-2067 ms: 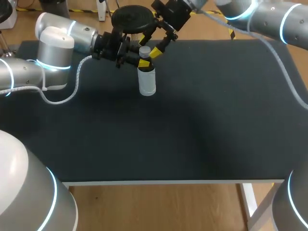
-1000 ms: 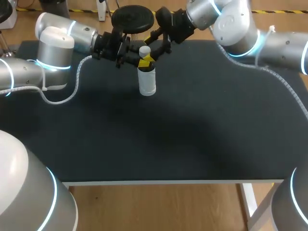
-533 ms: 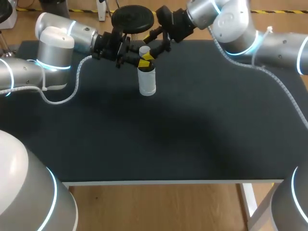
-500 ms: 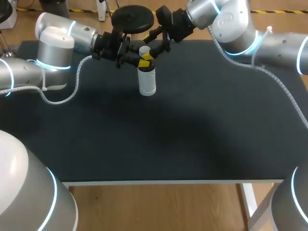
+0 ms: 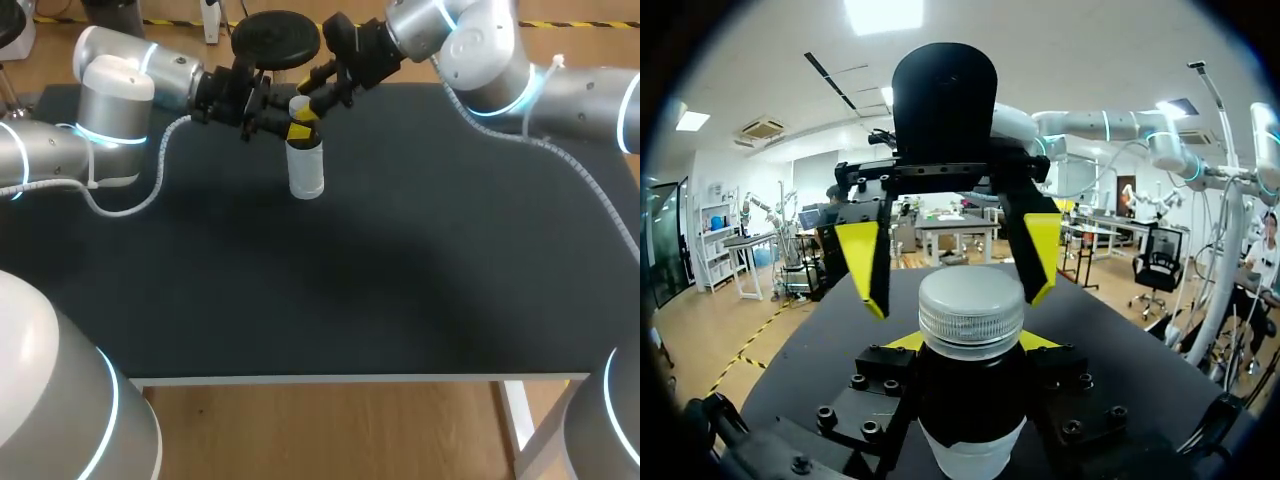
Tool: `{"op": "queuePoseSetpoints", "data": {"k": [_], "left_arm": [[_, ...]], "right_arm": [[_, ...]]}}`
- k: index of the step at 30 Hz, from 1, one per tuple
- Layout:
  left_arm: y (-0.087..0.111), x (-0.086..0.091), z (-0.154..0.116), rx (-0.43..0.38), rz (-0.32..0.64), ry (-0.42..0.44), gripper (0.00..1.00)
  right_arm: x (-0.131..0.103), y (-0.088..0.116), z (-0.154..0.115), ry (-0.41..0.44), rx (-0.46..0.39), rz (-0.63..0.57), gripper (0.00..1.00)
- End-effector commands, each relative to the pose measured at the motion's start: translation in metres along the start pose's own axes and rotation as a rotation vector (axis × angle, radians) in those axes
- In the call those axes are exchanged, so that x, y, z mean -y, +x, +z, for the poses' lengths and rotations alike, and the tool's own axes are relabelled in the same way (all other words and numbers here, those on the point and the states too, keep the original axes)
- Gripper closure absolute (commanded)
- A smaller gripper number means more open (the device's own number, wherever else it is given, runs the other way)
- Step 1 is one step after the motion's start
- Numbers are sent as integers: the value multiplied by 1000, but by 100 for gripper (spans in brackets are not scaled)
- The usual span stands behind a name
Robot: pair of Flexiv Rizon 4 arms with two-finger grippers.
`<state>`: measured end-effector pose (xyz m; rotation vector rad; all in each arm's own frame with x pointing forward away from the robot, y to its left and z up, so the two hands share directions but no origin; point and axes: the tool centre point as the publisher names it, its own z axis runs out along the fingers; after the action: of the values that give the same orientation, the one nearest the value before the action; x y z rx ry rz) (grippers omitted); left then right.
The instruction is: Unscrew the bottle cap
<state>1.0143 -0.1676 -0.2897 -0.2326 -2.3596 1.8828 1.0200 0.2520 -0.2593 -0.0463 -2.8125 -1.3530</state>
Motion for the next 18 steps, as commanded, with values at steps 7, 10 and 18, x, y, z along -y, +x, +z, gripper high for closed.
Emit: {"op": "queuePoseSetpoints", "data": {"k": [7, 10, 18], "left_arm": [[-1, 0, 0, -2, -1, 0, 100], [-1, 0, 0, -2, -1, 0, 100], [-1, 0, 0, -2, -1, 0, 100]], "right_arm": [[3, -3, -2, -9, -66, -40, 100], [4, -6, -2, -12, -118, -71, 100], [-2, -11, -1, 38, -305, -179, 100]]}}
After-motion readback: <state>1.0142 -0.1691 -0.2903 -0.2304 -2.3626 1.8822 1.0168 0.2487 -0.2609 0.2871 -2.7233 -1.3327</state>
